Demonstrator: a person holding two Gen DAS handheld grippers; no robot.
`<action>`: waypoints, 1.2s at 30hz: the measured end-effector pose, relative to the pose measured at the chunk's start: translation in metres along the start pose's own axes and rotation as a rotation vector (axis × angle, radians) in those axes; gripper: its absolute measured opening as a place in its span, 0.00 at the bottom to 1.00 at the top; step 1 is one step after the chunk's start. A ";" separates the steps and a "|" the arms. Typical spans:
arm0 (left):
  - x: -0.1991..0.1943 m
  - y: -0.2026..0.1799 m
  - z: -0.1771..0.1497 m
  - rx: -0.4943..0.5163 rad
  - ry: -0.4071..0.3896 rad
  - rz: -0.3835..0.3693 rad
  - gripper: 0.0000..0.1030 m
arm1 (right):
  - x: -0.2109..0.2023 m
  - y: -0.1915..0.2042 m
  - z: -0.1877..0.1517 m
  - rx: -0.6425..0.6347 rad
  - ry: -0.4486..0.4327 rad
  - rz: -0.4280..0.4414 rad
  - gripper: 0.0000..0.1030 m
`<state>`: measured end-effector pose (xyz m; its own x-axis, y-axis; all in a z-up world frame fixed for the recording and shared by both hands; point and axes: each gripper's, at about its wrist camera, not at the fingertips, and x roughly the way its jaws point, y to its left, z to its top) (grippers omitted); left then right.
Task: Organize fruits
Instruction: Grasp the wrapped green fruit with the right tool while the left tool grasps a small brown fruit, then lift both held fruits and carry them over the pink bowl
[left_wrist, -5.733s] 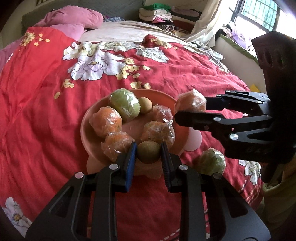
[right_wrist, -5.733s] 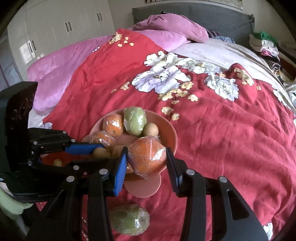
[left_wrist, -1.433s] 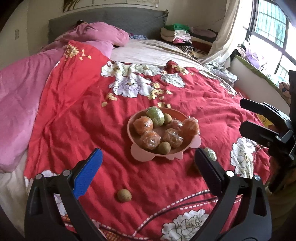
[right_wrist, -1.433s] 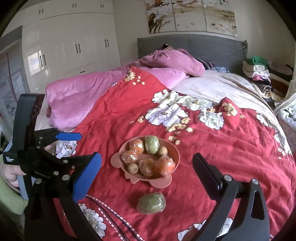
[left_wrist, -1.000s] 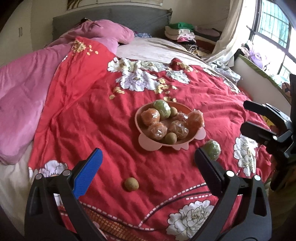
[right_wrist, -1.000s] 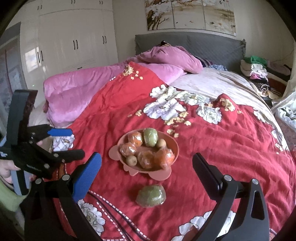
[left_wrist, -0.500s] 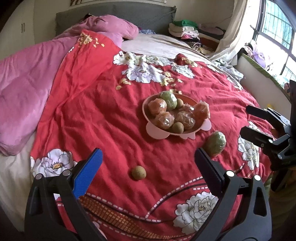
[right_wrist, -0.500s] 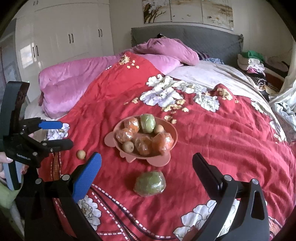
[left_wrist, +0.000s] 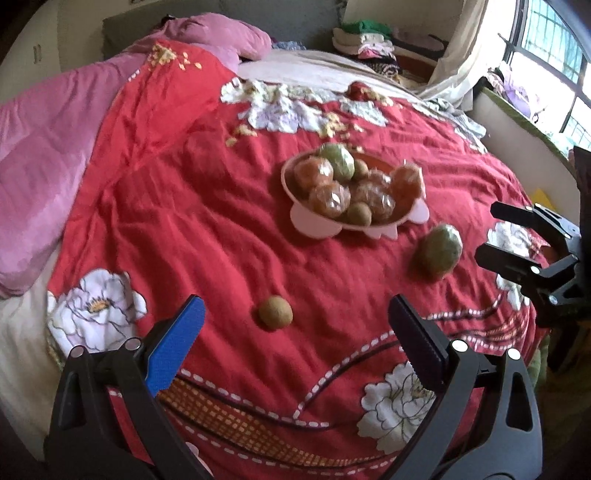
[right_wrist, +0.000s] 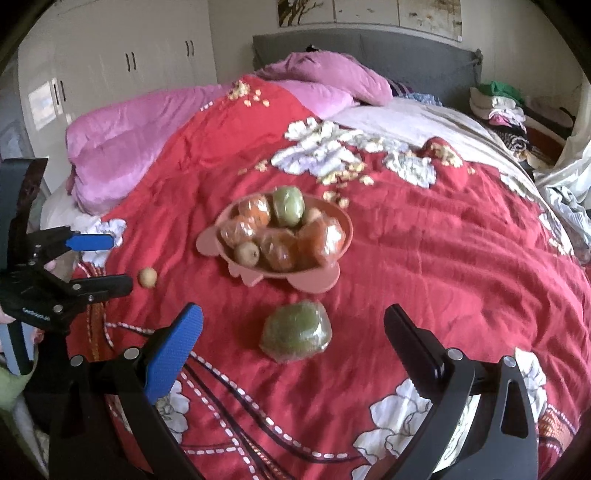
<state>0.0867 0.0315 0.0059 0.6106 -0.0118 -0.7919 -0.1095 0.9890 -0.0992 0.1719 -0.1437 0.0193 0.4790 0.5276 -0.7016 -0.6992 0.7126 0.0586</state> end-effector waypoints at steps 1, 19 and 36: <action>0.002 0.000 -0.002 0.001 0.005 0.000 0.90 | 0.003 0.001 -0.003 -0.002 0.010 -0.002 0.95; 0.025 0.011 -0.008 0.003 0.035 -0.047 0.51 | 0.047 -0.002 -0.018 -0.013 0.093 -0.031 0.58; 0.037 0.014 -0.003 0.022 0.044 -0.102 0.15 | 0.031 -0.006 -0.009 0.037 0.018 0.050 0.51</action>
<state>0.1054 0.0449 -0.0265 0.5825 -0.1190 -0.8041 -0.0306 0.9853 -0.1680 0.1866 -0.1354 -0.0091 0.4340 0.5554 -0.7094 -0.7021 0.7019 0.1200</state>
